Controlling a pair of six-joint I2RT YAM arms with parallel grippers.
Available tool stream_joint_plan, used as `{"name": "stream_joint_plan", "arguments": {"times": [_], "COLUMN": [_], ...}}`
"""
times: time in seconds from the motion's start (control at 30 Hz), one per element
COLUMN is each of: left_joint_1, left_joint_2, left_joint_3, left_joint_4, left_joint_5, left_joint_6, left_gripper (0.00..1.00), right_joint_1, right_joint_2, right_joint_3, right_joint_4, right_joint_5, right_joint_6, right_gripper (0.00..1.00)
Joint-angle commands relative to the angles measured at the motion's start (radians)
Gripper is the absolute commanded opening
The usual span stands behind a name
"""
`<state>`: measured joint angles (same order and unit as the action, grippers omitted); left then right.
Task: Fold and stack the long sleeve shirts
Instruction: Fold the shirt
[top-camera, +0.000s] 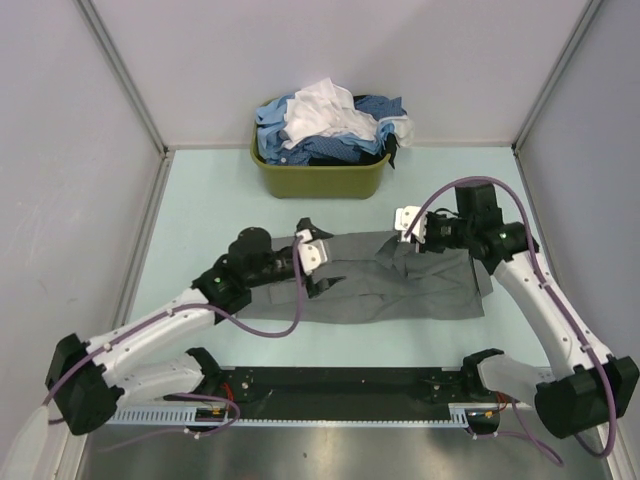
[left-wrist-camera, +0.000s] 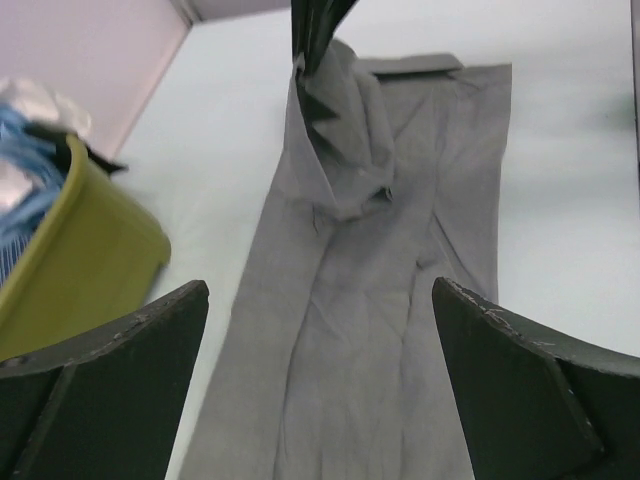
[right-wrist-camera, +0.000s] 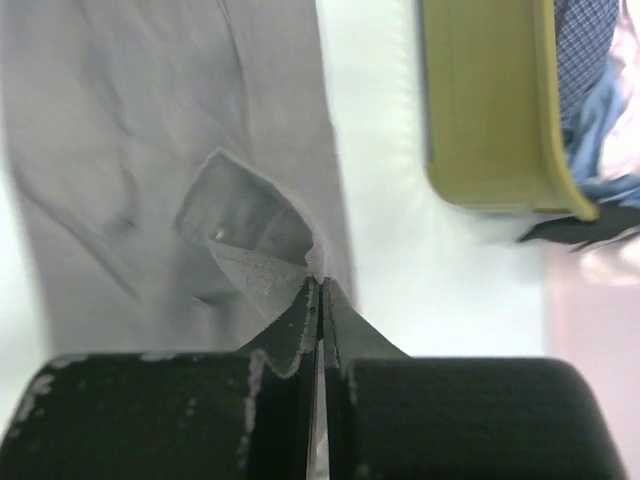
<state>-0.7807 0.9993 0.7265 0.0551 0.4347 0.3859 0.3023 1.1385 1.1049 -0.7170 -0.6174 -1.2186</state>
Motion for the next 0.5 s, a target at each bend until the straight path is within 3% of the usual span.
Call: {"name": "stream_joint_plan", "arguments": {"times": [0.0, 0.17, 0.37, 0.47], "left_joint_1": [-0.112, -0.202, -0.25, -0.268], "left_joint_2": [0.094, 0.209, 0.288, 0.338], "left_joint_3": [0.013, 0.042, 0.059, 0.079], "left_joint_4": [0.296, 0.365, 0.422, 0.451], "left_joint_5": [-0.106, -0.112, -0.102, -0.168], "left_joint_6": [0.126, 0.173, 0.182, 0.215], "left_gripper": [0.99, 0.99, 1.0, 0.99], "right_joint_1": [0.008, 0.009, 0.012, 0.023], "right_joint_2": [-0.101, -0.174, -0.246, -0.278], "right_joint_3": [-0.026, -0.085, -0.096, -0.102], "right_joint_4": [0.039, 0.076, 0.054, 0.031], "right_joint_5": [-0.116, -0.119, -0.139, -0.134], "right_joint_6": [0.398, 0.579, 0.669, 0.691], "right_gripper": [0.0, 0.0, 0.0, 0.0]}}
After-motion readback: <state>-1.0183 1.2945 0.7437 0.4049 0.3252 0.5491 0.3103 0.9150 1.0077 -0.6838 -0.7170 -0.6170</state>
